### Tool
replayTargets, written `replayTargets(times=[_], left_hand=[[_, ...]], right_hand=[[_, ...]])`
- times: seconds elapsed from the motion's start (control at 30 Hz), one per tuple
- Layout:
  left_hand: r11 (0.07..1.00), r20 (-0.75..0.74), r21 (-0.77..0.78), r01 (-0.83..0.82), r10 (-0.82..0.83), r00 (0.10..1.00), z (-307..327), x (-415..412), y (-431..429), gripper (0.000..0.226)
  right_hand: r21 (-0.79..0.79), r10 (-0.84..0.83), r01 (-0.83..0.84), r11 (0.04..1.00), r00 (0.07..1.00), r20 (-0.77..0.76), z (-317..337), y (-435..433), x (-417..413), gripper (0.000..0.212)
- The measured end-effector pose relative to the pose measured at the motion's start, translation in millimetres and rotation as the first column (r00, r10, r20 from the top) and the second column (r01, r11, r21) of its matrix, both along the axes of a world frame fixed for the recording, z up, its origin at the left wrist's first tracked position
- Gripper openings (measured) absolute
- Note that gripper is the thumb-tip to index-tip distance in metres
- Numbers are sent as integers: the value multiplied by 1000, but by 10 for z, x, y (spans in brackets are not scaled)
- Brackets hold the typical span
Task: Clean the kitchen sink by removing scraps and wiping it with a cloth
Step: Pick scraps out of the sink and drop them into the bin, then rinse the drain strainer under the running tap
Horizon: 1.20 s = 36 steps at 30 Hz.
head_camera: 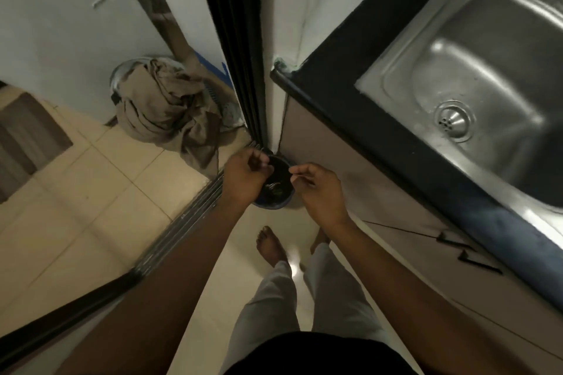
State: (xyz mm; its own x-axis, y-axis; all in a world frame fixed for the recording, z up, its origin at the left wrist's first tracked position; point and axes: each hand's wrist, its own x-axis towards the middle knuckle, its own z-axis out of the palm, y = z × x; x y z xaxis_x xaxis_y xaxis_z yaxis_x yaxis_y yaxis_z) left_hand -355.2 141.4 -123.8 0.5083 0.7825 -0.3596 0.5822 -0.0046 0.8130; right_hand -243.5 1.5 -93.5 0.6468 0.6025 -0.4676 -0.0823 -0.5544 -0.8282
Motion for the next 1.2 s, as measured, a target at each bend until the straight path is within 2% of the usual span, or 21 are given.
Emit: replayTargets(times=[0.17, 0.3, 0.5, 0.67, 1.0, 1.2], left_hand=[[994, 36, 97, 55, -59, 998, 532, 116, -135, 8], [991, 84, 85, 99, -106, 991, 929, 231, -327, 15], [963, 187, 94, 252, -266, 946, 1512, 804, -751, 9], [938, 293, 40, 343, -339, 894, 1938, 1451, -1033, 10], [898, 291, 58, 435, -432, 854, 2202, 2628, -1564, 7], [903, 250, 36, 429, -424, 871, 2170, 3169, -1845, 9]], right_hand=[[85, -34, 30, 996, 998, 52, 598, -119, 172, 16], [137, -72, 61, 989, 994, 79, 1038, -335, 301, 15], [240, -242, 205, 949, 961, 134, 1489, -734, 625, 14], [333, -408, 365, 870, 910, 70, 1720, -1097, 1070, 14], [418, -552, 489, 766, 833, 37, 1892, -1846, 2090, 14], [376, -571, 519, 767, 820, 33, 1823, -2116, 2575, 18]])
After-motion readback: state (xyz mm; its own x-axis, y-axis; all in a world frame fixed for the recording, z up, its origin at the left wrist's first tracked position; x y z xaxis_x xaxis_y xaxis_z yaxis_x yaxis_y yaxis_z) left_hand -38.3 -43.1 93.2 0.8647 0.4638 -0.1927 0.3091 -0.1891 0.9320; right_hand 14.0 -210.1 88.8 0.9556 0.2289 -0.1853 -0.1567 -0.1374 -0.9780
